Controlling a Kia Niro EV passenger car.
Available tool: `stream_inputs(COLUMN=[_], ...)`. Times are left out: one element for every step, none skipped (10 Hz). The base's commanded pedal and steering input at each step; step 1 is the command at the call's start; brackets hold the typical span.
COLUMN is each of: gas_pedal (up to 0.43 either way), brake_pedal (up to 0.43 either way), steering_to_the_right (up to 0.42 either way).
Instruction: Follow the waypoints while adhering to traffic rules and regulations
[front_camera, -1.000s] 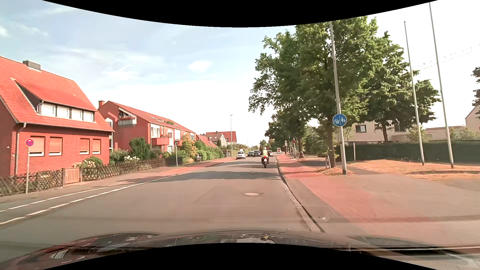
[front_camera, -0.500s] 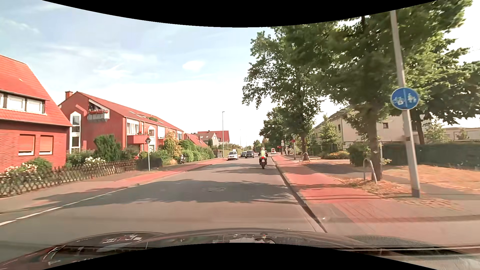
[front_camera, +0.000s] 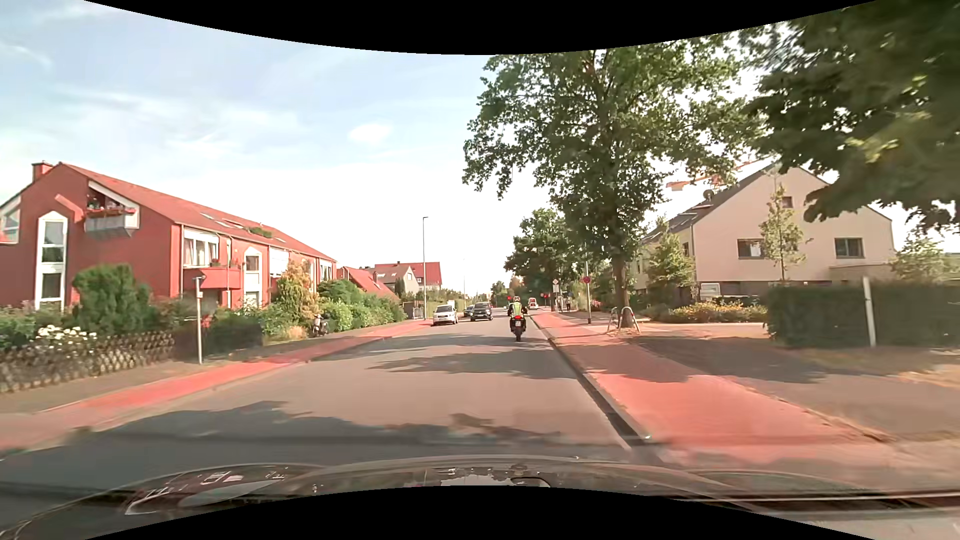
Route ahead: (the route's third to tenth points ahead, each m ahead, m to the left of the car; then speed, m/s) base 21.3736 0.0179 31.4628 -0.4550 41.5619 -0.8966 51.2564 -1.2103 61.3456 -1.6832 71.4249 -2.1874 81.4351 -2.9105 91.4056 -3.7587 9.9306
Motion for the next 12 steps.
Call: stream_inputs(gas_pedal=[0.15, 0.15, 0.15, 0.15, 0.15, 0.15, 0.138, 0.138, 0.138, 0.138, 0.138, 0.138], brake_pedal=[0.0, 0.0, 0.0, 0.0, 0.0, 0.0, 0.0, 0.0, 0.0, 0.0, 0.0, 0.0], steering_to_the_right=[0.029, 0.026, 0.023, 0.022, 0.02, 0.019, 0.016, 0.013, 0.01, 0.004, -0.001, -0.002])
